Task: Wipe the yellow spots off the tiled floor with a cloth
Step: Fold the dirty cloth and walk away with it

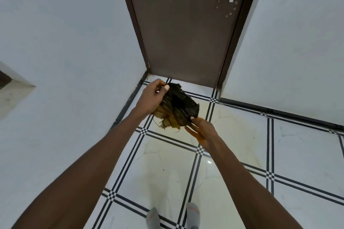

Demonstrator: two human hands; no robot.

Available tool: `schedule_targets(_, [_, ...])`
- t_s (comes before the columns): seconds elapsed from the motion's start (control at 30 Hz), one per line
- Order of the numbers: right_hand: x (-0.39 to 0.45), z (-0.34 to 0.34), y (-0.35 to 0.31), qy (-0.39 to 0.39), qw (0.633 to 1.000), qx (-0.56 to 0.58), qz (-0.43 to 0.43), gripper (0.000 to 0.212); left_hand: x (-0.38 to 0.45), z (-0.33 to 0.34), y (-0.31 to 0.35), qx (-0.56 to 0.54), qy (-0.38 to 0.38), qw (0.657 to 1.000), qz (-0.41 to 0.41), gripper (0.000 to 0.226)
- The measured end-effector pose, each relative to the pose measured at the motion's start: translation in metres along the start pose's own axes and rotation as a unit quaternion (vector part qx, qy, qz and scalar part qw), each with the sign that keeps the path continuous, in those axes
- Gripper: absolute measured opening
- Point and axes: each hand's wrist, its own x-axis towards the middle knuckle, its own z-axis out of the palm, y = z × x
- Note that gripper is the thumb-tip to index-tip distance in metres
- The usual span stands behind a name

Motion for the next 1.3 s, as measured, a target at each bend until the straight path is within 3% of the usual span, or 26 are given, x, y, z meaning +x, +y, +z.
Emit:
schedule_targets(0.07, [0.009,-0.019,0.004,0.052,0.997,-0.058,0.018,0.024,0.003,-0.008,0.006,0.021,0.026,0.999,0.022,0.030])
schedule_targets(0.13, [0.017,-0.036,0.004,0.086,0.975,-0.204,0.025,0.045,0.006,-0.014,0.015,0.041,0.040,0.997,0.043,0.029])
schedule_targets(0.2, [0.021,-0.044,0.000,0.085,0.916,-0.393,0.005,0.074,0.007,-0.019,0.025,0.067,0.031,0.995,0.062,0.028])
schedule_targets(0.27, [0.017,-0.039,-0.011,0.052,0.878,-0.472,-0.068,0.094,0.006,-0.022,0.034,0.084,0.004,0.994,0.072,0.026])
schedule_targets(0.4, [0.003,0.000,-0.045,-0.070,0.863,-0.446,-0.227,0.089,0.000,-0.023,0.049,0.118,-0.041,0.988,0.088,0.025])
schedule_targets(0.53, [0.001,0.029,-0.072,-0.178,0.837,-0.463,-0.231,0.085,-0.005,-0.029,0.059,0.124,-0.060,0.986,0.095,0.024])
schedule_targets(0.67, [-0.003,0.044,-0.083,-0.264,0.795,-0.498,-0.223,0.042,-0.008,-0.052,0.072,0.099,-0.070,0.988,0.092,0.027])
schedule_targets(0.77, [-0.008,0.054,-0.080,-0.277,0.806,-0.469,-0.230,0.041,-0.003,-0.074,0.079,0.076,-0.073,0.991,0.085,0.028])
schedule_targets(0.93, [-0.018,0.069,-0.067,-0.279,0.872,-0.367,-0.164,0.034,0.018,-0.096,0.075,0.090,0.006,0.993,0.070,0.029])
schedule_targets(1.1, [-0.024,0.085,-0.053,-0.254,0.883,-0.359,-0.162,0.022,0.005,-0.079,0.032,0.114,0.033,0.992,0.032,0.037])
schedule_targets(1.2, [-0.025,0.090,-0.049,-0.214,0.888,-0.364,-0.183,0.019,-0.022,-0.054,-0.005,0.031,0.089,0.995,-0.045,0.033])
schedule_targets(1.3, [-0.026,0.090,-0.042,-0.211,0.888,-0.368,-0.175,0.025,-0.053,-0.028,-0.042,-0.058,0.069,0.983,-0.157,0.041])
